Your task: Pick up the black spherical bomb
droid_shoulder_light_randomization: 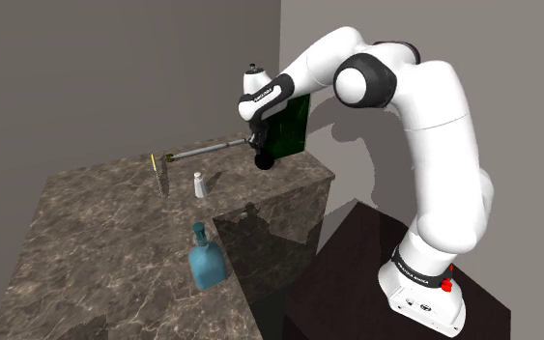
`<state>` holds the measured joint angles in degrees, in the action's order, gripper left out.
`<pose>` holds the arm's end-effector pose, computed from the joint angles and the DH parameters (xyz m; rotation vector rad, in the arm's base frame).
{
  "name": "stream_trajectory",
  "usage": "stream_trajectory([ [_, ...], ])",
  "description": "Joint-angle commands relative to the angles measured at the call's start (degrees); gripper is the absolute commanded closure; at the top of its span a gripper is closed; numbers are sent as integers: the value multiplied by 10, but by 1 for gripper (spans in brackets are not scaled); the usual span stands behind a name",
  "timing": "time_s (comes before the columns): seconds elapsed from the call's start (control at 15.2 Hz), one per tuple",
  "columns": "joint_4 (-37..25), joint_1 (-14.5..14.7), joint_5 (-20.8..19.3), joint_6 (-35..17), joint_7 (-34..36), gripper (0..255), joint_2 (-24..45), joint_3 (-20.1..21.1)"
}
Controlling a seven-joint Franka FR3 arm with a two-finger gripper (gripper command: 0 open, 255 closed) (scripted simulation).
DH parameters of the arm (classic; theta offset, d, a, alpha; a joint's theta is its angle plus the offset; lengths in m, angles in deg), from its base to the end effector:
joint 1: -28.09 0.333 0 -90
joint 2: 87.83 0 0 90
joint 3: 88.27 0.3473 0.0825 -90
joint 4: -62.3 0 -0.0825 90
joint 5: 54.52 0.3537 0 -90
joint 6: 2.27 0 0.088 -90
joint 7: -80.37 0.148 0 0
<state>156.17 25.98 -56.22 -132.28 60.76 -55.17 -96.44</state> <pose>0.6781 -0.1119 0.2977 3.0121 0.3113 0.0574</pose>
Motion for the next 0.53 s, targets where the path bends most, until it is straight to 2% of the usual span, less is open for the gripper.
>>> stream_trajectory([
  [0.0,-6,0,-1,13,-1,255,-8,-1],
  [0.46,-17,1,-2,44,-2,255,-27,-2],
])
